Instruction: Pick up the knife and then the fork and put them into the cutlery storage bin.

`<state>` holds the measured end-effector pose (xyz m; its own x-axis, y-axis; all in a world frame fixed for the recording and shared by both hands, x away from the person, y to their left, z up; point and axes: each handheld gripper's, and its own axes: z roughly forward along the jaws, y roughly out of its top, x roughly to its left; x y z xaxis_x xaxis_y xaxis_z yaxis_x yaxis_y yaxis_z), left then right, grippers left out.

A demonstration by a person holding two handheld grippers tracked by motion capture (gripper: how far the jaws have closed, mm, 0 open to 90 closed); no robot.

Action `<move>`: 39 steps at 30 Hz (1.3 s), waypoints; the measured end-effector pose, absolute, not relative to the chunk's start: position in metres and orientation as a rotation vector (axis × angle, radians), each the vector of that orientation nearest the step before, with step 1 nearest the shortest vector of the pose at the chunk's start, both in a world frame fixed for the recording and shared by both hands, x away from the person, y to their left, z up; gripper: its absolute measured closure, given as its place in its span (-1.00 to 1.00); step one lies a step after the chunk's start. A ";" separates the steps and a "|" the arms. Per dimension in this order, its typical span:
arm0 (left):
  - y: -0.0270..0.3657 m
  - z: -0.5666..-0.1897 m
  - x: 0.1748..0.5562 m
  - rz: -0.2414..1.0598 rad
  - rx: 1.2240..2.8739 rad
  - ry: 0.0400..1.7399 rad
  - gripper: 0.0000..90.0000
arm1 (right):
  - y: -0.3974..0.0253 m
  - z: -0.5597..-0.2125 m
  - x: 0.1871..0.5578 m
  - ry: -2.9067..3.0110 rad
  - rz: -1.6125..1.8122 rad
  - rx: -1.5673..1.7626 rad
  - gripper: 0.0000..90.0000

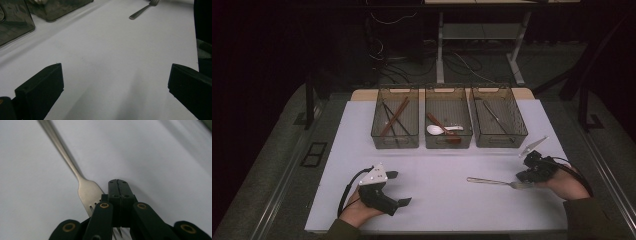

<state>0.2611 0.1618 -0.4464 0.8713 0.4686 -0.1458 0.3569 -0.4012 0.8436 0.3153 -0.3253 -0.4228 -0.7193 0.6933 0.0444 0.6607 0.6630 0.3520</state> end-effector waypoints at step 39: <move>0.161 -0.448 0.262 0.136 2.041 0.596 -1.00 | -0.246 -0.419 0.319 3.056 0.205 0.453 0.75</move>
<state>0.2622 0.1608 -0.4476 0.8738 0.4647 -0.1433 0.3562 -0.4110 0.8391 0.3186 -0.2458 -0.4192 -0.9563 0.2914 -0.0257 0.2854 0.9485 0.1372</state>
